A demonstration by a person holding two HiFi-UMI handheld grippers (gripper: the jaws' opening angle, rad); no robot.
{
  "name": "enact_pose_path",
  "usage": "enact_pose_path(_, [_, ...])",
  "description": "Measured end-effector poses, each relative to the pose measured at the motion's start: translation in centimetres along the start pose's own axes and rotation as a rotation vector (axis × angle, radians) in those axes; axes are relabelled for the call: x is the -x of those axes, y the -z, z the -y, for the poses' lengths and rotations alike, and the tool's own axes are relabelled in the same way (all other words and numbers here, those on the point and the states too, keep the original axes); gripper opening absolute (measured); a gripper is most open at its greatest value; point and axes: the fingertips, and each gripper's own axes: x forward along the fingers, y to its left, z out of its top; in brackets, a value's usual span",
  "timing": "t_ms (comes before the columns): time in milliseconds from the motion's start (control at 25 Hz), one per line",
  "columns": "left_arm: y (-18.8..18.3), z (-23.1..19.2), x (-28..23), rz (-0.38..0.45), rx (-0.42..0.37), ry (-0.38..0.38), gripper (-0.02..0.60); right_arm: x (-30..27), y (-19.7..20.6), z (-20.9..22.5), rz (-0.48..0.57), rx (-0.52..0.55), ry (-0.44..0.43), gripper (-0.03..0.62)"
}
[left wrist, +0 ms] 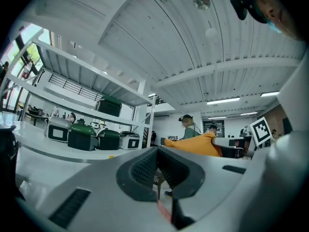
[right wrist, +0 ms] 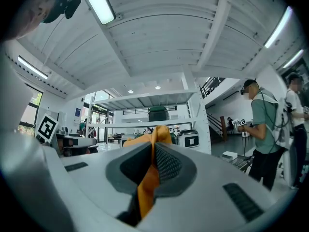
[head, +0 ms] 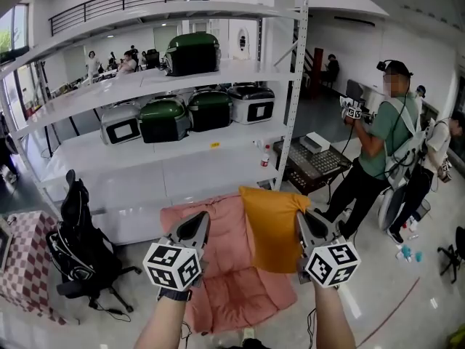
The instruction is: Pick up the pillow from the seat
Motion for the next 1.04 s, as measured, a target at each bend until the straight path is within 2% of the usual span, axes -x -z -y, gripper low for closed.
enact_pose_path(1040, [0.2, 0.8, 0.5, 0.002, -0.001, 0.020, 0.005, 1.0, -0.3, -1.1, 0.011, 0.018, 0.001, 0.017])
